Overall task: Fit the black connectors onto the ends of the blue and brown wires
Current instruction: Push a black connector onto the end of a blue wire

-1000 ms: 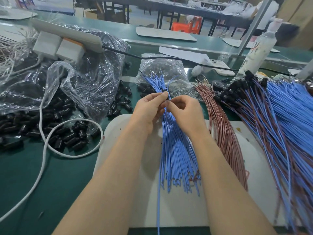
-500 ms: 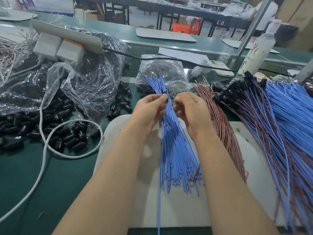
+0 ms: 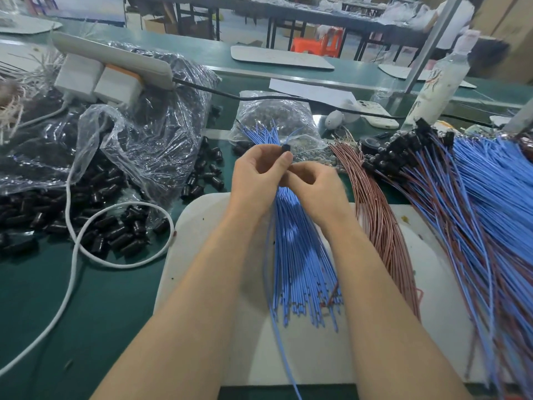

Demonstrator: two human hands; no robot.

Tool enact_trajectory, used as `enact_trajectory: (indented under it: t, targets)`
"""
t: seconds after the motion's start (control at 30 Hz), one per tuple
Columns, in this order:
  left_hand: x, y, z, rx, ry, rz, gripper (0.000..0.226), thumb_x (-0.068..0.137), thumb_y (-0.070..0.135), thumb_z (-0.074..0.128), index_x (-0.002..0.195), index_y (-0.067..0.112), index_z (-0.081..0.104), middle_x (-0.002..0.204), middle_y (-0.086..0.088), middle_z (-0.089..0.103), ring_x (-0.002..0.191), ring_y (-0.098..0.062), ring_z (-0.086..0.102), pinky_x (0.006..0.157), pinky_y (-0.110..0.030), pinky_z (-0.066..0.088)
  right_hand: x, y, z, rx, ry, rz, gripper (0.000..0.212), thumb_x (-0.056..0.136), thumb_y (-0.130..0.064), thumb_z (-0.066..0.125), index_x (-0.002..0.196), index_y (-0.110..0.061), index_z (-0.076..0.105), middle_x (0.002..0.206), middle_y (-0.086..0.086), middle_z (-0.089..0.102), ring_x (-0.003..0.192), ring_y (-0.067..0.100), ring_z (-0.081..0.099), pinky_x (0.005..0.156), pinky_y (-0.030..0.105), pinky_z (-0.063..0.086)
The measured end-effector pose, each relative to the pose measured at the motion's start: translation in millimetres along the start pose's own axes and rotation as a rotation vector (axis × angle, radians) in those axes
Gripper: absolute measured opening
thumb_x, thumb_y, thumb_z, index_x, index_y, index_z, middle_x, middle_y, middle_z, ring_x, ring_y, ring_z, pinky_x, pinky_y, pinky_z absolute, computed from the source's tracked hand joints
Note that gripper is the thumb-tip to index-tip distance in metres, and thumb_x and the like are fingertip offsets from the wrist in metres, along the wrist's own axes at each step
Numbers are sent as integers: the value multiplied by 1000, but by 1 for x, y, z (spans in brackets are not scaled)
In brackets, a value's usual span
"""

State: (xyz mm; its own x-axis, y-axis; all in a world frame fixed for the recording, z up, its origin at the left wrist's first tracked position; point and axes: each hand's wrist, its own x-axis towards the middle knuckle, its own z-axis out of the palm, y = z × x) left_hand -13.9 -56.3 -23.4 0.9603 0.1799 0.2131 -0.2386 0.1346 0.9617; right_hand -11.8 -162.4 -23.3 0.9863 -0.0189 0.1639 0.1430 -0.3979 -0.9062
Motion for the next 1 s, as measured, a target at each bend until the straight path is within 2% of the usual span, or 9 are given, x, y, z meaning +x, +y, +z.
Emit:
enact_trajectory:
  t: [0.13,0.23,0.37,0.53,0.77,0.87,1.0]
  targets:
    - [-1,1,3,0,-11,8,13,88,9,65,87,21,61,87,-1,67,80,-11,62,71,-19,48,0,-2,6,-2,-8,-32,15,89,-11,62,96,-4,72,92,8,74,93,22,68,91,46,50]
    - [-1,1,3,-20,-22,10,14,88,8,65,88,22,61,89,-1,67,80,-10,62,67,-16,49,-1,-2,7,-32,62,-47,14,88,-12,61,92,-5,73,86,6,74,87,19,68,87,43,51]
    - [-1,1,4,31,-59,16,14,88,9,65,88,22,62,86,3,67,82,-10,63,80,-24,52,-3,-4,6,-59,131,-71,15,90,-17,60,87,-9,73,81,2,73,81,15,68,83,38,53]
    - [-3,2,3,-33,-78,-13,14,88,6,64,86,20,62,77,4,66,67,-1,62,64,-12,48,-3,-4,4,-58,151,-73,12,90,-16,60,88,-11,71,79,-1,71,79,12,68,80,31,53]
    - [-2,1,4,-45,-41,-32,10,88,8,64,88,18,61,83,-2,67,68,-2,63,63,-10,47,-4,-3,4,-58,144,-72,14,89,-19,63,91,-9,72,81,0,72,79,11,68,75,24,52]
    - [-2,0,4,-39,-11,-30,9,88,9,65,87,18,61,82,-1,66,68,0,61,62,-9,46,-4,-3,5,-132,135,-106,13,88,-19,64,90,-9,71,80,2,72,78,14,67,71,19,47]
    - [0,-2,3,-18,43,-35,6,88,12,66,88,16,62,78,3,65,63,4,59,61,-10,47,-6,-3,8,-218,114,-144,11,87,-17,65,86,-6,69,79,6,71,76,21,63,69,23,42]
